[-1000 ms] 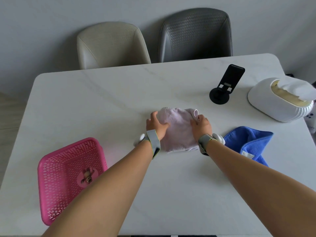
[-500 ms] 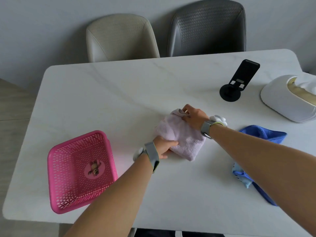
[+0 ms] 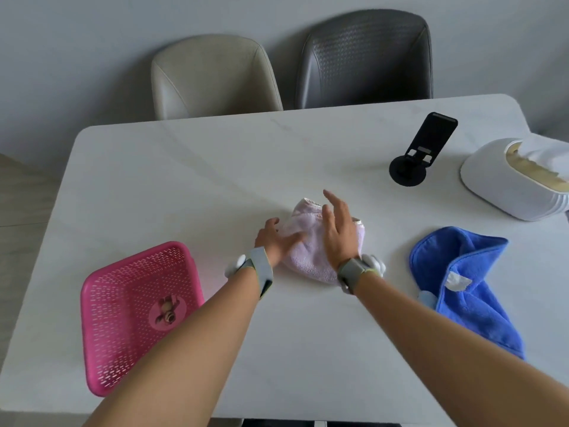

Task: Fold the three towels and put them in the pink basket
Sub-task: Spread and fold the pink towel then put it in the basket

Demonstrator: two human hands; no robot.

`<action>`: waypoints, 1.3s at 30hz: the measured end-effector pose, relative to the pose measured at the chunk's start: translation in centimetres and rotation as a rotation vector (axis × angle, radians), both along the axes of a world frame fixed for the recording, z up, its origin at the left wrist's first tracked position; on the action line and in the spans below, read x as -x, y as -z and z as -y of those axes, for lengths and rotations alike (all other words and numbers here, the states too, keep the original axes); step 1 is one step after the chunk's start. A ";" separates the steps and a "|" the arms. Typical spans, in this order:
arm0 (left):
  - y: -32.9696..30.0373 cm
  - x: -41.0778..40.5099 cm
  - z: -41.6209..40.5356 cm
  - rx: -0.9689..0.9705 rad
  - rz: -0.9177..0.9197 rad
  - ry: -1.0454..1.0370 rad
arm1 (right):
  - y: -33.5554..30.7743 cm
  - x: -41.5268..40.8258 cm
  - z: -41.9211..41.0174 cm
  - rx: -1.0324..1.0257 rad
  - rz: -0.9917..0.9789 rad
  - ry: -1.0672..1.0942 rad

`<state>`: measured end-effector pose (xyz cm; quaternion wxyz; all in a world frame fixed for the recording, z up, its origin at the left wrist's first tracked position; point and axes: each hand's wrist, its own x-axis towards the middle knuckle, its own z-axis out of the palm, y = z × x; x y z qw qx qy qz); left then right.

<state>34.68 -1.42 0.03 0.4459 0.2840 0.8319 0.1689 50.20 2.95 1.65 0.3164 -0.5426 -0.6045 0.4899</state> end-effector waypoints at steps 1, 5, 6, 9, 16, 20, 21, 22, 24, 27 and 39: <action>0.4 -0.2 -0.5 0.034 -0.005 0.015 | 0.2 0.1 1.4 0.057 -0.042 0.034; 2.6 -0.1 -1.7 0.077 0.016 0.008 | 1.7 0.7 4.0 0.187 -0.110 0.098; 2.3 -0.2 -1.6 0.070 0.034 0.009 | 1.9 0.8 3.9 0.204 -0.111 0.102; 1.1 -0.5 -1.4 0.049 0.073 0.069 | 3.0 1.0 3.2 0.262 -0.122 0.124; -1.5 -3.0 -1.5 -0.035 0.034 0.193 | 3.1 1.4 3.1 0.309 -0.227 0.139; -3.4 -5.5 -1.0 -0.076 -0.008 0.277 | 2.1 -0.3 2.1 0.436 -0.306 0.169; -3.7 -6.2 -0.8 -0.092 -0.044 0.310 | 2.0 -0.8 1.9 0.416 -0.308 0.159; -4.0 -7.0 -0.7 -0.119 -0.084 0.348 | 1.8 -1.3 1.8 0.394 -0.301 0.158; -4.1 -8.6 -0.3 -0.169 -0.135 0.423 | 1.5 -2.5 1.7 0.386 -0.276 0.193; -4.4 -10.4 -0.1 -0.162 -0.114 0.574 | 1.5 -4.5 1.3 0.394 -0.183 0.225; -2.9 -9.5 0.9 -0.198 -0.043 0.326 | 3.5 -8.4 0.5 0.203 0.278 0.241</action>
